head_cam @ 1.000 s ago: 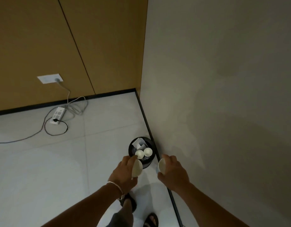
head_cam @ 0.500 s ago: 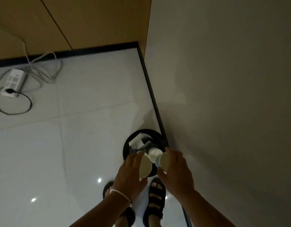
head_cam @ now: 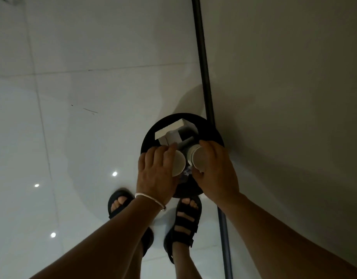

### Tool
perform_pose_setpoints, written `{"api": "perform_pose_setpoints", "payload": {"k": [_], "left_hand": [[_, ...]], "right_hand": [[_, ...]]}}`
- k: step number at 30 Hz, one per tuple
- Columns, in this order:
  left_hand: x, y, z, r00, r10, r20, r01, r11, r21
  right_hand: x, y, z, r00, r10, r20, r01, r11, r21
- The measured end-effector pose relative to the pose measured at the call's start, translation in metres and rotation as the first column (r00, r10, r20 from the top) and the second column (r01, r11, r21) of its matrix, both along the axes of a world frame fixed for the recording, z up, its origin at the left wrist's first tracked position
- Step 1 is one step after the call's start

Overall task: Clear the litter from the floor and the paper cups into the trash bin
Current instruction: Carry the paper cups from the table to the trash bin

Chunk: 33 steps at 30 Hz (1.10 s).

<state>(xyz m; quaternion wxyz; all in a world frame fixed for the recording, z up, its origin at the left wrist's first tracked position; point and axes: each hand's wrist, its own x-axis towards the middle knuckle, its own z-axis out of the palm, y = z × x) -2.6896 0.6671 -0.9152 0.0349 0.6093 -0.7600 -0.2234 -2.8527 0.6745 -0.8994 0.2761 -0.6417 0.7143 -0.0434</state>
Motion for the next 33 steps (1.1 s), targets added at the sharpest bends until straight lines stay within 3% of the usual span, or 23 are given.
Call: {"api": "perform_pose_setpoints", "payload": {"k": [4,11,17,27,33], "left_hand": [[0.003,-0.003,-0.013,0.993,-0.102,0.059,0.104,0.994,-0.034],[0.008,0.002,-0.021,0.960,-0.191,0.205,0.179,0.981,0.074],[0.016,-0.003,0.003,0.972,-0.172,0.159,0.161,0.984,0.080],[0.075,0.002,0.119,0.963,-0.117,0.242,0.056,0.968,0.245],[0.122,0.011,0.235,0.964,-0.016,0.265,-0.043,0.975,0.216]], "right_hand": [[0.005,-0.002,-0.009,0.996,0.084,-0.026,-0.084,0.996,-0.028],[0.008,-0.001,-0.014,0.989,0.134,-0.060,-0.132,0.991,0.037],[0.006,0.004,0.007,0.992,0.112,-0.054,-0.107,0.991,0.080],[0.029,0.004,0.122,0.980,0.174,-0.093,-0.156,0.972,0.178],[0.069,-0.012,0.237,0.952,0.295,-0.079,-0.272,0.937,0.219]]}}
